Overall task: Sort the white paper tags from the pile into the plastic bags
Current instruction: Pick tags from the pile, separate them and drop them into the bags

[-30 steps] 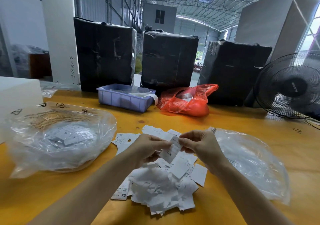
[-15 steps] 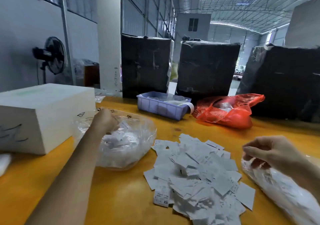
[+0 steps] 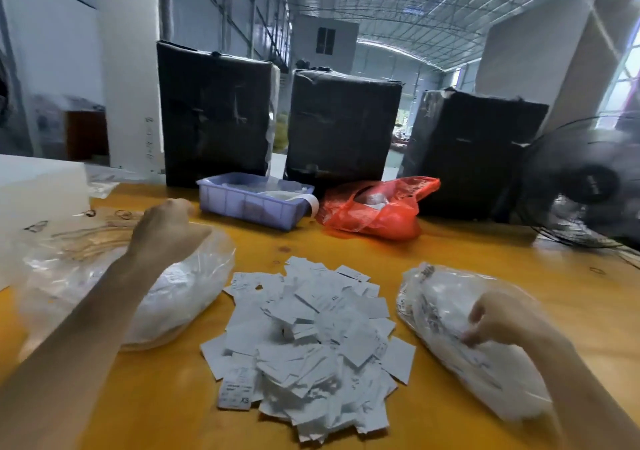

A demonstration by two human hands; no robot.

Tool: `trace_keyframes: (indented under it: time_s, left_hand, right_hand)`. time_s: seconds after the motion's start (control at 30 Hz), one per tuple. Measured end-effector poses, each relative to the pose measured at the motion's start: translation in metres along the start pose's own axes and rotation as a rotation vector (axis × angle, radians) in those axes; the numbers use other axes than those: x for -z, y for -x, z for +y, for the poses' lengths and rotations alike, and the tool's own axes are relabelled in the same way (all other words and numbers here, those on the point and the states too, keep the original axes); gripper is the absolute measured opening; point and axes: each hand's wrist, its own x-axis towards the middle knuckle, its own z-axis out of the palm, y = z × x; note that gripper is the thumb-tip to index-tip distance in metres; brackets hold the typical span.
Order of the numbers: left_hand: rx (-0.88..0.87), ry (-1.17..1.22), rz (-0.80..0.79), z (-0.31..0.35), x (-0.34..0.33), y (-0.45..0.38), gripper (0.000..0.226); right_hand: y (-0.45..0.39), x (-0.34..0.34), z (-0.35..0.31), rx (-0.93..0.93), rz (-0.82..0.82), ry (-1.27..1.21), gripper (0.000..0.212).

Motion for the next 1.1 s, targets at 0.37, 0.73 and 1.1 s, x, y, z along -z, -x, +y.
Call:
trace_keyframes:
  time_s: [0.37, 0.73, 1.1]
  left_hand:
    - [-0.447, 0.253, -0.370, 0.069, -0.086, 0.076, 0.026]
    - [-0.536, 0.247, -0.374, 0.070, -0.105, 0.086, 0.024]
    - [-0.425, 0.573, -0.390, 0.082, -0.094, 0.091, 0.023]
  right_hand:
    - [-0.013, -0.006, 0.020, -0.005, 0.120, -0.351, 0.027]
    - [-0.018, -0.014, 0.005, -0.013, 0.291, -0.619, 0.025]
    - [0.021, 0.039, -0.025, 0.254, 0.445, -1.264, 0.012]
